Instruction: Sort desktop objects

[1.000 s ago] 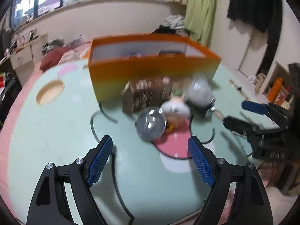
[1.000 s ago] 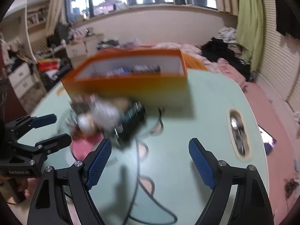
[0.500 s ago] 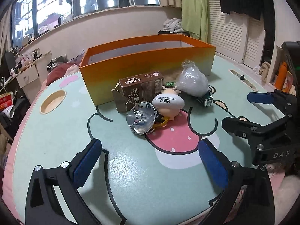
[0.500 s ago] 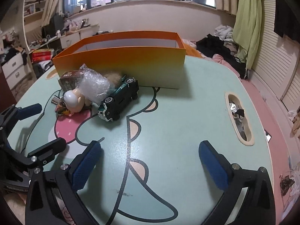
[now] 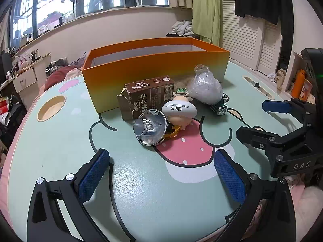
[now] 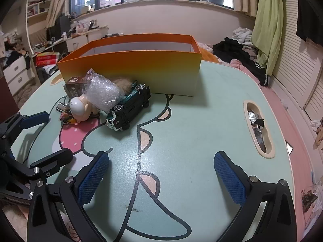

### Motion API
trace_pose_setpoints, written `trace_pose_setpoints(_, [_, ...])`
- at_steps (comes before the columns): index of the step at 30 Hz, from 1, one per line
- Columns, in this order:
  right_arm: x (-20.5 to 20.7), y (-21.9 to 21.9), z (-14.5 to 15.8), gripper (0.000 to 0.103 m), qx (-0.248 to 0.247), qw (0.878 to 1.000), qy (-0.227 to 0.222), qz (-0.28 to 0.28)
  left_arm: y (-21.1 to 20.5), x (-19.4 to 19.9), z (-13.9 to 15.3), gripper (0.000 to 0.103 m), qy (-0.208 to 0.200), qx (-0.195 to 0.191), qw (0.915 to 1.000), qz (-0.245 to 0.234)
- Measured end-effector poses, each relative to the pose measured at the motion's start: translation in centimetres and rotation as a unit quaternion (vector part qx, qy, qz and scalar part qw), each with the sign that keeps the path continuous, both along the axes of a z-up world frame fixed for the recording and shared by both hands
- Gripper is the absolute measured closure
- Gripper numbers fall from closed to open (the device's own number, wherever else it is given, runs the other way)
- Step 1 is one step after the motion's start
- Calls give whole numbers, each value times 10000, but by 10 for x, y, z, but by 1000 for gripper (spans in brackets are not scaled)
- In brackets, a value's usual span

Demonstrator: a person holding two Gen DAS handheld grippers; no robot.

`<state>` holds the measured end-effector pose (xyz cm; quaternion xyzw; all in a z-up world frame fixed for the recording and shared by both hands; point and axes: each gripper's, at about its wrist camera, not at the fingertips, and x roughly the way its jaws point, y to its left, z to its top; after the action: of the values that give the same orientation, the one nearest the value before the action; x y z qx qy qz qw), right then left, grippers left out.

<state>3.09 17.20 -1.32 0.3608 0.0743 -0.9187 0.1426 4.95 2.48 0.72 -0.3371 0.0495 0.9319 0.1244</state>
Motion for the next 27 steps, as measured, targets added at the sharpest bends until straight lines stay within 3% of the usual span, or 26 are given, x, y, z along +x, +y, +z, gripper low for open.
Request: trace_pose_setpoints(27, [4,-1,3,0,-25,9999,-27,107,-2,1,1,0,22,14,10000,-4])
